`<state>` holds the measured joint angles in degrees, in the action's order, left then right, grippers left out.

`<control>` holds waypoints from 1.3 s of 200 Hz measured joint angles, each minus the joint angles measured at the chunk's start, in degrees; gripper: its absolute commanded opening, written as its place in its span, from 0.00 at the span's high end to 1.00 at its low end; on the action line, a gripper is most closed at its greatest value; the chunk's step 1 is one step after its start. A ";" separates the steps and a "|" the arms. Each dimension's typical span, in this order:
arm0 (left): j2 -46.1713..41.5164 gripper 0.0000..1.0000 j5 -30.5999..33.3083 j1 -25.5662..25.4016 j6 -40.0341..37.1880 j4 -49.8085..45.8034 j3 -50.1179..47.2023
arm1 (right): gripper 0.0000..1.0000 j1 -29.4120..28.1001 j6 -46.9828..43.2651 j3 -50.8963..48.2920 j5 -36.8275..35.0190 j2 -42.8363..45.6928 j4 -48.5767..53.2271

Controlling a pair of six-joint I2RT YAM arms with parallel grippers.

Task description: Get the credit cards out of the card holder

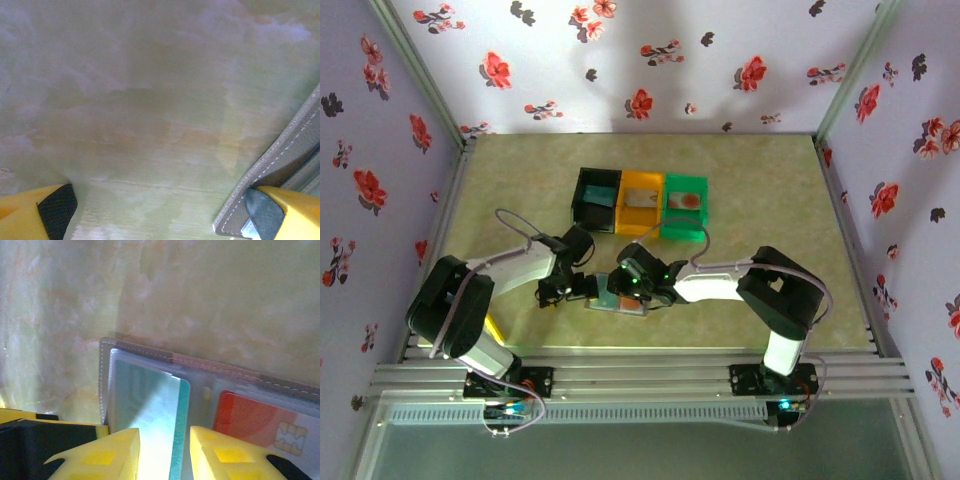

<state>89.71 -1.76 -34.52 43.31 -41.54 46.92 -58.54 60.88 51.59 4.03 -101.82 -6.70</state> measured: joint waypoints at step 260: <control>0.04 0.05 0.63 -0.83 1.09 0.81 -0.76 | 0.72 -0.79 -0.33 -4.66 3.85 -0.70 -11.93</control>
<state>89.76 -1.13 -35.35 44.40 -40.73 46.15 -59.33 60.55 46.94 7.88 -102.52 -18.63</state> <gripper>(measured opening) 0.945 0.284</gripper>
